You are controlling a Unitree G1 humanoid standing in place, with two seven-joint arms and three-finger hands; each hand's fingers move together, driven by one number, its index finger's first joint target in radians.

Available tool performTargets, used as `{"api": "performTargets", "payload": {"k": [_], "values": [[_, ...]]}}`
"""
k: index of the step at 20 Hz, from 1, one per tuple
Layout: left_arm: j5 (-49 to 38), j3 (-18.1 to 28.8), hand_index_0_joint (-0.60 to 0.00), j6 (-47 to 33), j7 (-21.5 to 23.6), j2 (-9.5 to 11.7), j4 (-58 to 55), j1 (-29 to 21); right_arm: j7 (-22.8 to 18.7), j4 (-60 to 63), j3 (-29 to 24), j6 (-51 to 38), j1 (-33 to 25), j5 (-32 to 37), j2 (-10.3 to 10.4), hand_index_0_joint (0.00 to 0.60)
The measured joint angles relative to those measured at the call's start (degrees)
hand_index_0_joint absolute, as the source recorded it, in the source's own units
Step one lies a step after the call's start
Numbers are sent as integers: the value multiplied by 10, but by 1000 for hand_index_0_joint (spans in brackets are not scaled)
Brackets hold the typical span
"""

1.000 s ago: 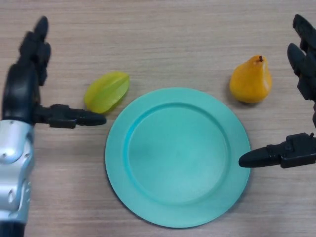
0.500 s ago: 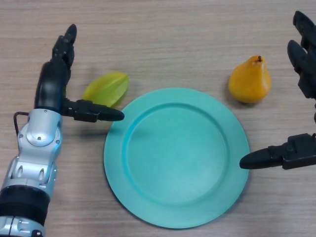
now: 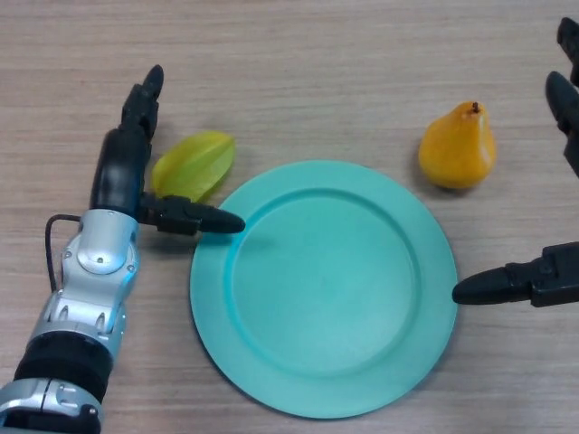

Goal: Pick up the yellow starfruit and place it on the plate

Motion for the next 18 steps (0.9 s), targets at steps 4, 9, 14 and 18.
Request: {"api": "performTargets", "payload": {"k": [4, 9, 14, 18], "values": [[39, -5, 0, -25, 31, 0, 24, -1, 0, -4, 0, 10, 5, 0, 0, 0], [37, -5, -449, -25, 30, -3, 13, 1, 0, -16, 0, 10, 6, 0, 0, 0], [-18, -2, -600, 25, 18, -19, -51, 22, 0, -25, -1, 22, 12, 0, 0, 0], [-64, 1, -600, 51, 18, -19, -76, 28, 0, -27, -2, 25, 12, 0, 0, 0]]}}
